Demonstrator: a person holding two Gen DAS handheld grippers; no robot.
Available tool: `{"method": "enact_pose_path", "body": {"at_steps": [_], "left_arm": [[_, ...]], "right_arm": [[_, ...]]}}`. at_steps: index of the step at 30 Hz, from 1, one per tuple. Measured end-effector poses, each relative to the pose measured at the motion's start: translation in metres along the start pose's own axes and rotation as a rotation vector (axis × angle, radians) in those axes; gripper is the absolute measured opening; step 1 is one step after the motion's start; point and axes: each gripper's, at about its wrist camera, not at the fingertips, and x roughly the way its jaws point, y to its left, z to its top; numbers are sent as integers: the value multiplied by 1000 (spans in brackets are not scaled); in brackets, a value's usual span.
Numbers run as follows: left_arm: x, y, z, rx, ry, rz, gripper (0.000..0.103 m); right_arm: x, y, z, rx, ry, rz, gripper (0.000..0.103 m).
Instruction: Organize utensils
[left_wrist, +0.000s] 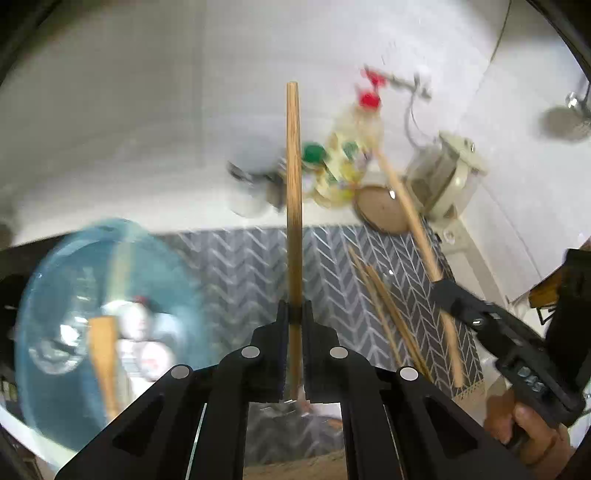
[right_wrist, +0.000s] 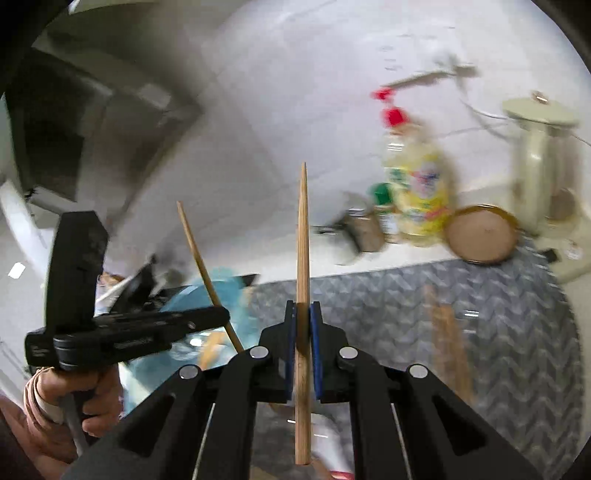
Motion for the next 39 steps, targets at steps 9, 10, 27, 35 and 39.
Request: {"method": "enact_pose_path", "body": {"at_steps": [9, 10, 27, 35, 39], "left_arm": [[-67, 131, -22, -44, -21, 139, 7], [-63, 145, -27, -57, 0, 148, 7], [36, 228, -70, -191, 264, 87, 18], [-37, 146, -42, -49, 66, 28, 50], [-54, 72, -40, 48, -43, -125, 72]], "right_arm": [[85, 99, -25, 96, 153, 171, 8], [99, 105, -33, 124, 191, 172, 8], [198, 162, -84, -20, 497, -124, 9], [64, 125, -9, -175, 19, -160, 17], [4, 34, 8, -177, -62, -289, 47]]}}
